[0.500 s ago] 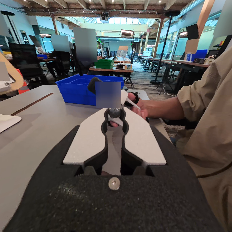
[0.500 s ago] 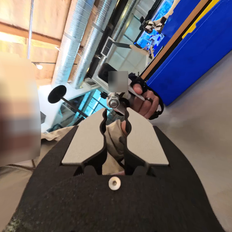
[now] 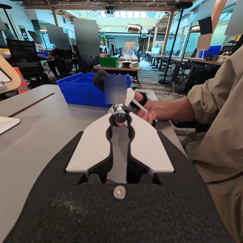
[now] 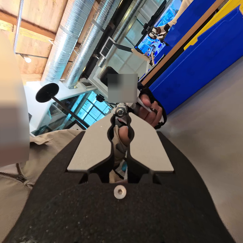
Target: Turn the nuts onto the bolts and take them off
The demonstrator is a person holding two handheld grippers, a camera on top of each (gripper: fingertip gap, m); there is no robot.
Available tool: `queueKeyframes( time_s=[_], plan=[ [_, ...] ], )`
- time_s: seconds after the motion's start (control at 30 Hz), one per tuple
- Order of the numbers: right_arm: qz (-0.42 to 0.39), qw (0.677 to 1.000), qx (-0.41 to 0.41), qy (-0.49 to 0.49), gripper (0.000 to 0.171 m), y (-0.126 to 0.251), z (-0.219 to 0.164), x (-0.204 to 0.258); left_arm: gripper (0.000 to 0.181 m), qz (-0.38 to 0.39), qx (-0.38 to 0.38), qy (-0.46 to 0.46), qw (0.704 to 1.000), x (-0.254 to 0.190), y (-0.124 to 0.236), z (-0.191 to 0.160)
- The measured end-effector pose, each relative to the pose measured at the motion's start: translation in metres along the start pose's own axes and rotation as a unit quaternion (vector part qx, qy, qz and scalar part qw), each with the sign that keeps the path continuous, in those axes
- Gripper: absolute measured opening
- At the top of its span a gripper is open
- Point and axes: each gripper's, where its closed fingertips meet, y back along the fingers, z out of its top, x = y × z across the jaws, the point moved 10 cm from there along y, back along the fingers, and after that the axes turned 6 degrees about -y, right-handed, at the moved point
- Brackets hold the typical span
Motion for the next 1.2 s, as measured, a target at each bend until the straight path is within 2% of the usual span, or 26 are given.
queueKeyframes(
  time_s=[0.13, 0.17, 0.27, 0.37, 0.43, 0.6, 0.8, 0.93, 1.07, 1.2],
  plan=[
    [-0.037, 0.997, 0.014, 0.064, 0.01, 0.004, 0.005, 0.008, 0.019, -0.01, 0.031, -0.005, 0.999, -0.002, -0.004, -0.006],
    [-0.048, 0.995, 0.02, 0.082, 0.001, 0.005, 0.006, 0.01, 0.019, -0.012, 0.034, -0.005, 0.999, -0.003, -0.005, -0.007],
    [-0.071, 0.989, 0.03, 0.128, 0.0, 0.007, 0.008, 0.017, 0.019, -0.021, 0.046, -0.001, 0.999, -0.004, -0.009, -0.01],
    [-0.093, 0.981, 0.046, 0.166, 0.011, 0.007, 0.009, 0.024, 0.019, -0.016, 0.046, 0.0, 0.999, -0.002, -0.008, -0.01],
    [-0.114, 0.974, 0.054, 0.189, 0.024, 0.006, 0.009, 0.026, 0.019, -0.016, 0.044, 0.003, 0.999, -0.001, -0.006, -0.009],
    [-0.186, 0.948, 0.083, 0.243, 0.032, -0.003, 0.002, 0.023, 0.018, -0.022, 0.05, 0.0, 0.999, -0.003, -0.007, -0.01],
    [-0.168, 0.953, 0.098, 0.232, 0.029, -0.007, -0.004, 0.019, 0.018, -0.042, 0.037, 0.02, 0.998, -0.004, -0.008, -0.01],
    [-0.216, 0.935, 0.122, 0.253, 0.022, -0.003, -0.005, 0.012, 0.018, -0.054, 0.006, 0.041, 0.998, -0.002, -0.003, -0.005],
    [-0.145, 0.956, 0.106, 0.234, 0.028, 0.0, -0.002, 0.02, 0.018, -0.051, 0.016, 0.032, 0.998, -0.002, -0.002, -0.005],
    [-0.131, 0.955, 0.094, 0.247, 0.03, -0.001, 0.0, 0.028, 0.018, -0.055, 0.024, 0.032, 0.998, -0.003, -0.005, -0.007]
  ],
)
